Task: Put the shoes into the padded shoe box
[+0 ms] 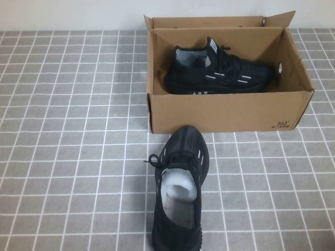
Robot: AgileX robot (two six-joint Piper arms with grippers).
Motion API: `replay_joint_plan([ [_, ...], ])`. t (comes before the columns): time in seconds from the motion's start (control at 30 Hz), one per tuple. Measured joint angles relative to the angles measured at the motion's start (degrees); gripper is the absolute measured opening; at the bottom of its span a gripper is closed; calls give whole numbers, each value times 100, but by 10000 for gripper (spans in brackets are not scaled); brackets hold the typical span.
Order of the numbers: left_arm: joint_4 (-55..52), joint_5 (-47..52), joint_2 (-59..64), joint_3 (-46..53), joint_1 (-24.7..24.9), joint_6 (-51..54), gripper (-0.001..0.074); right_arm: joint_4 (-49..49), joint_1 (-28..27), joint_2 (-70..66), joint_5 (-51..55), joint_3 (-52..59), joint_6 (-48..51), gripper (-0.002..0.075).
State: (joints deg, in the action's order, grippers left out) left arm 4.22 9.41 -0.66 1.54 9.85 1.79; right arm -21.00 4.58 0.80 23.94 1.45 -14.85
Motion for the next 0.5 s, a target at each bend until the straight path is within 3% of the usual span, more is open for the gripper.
replay_joint_plan([
  [0.5, 31, -4621, 0, 0, 0, -530, -4, 0, 0, 0, 0, 0, 0, -8],
])
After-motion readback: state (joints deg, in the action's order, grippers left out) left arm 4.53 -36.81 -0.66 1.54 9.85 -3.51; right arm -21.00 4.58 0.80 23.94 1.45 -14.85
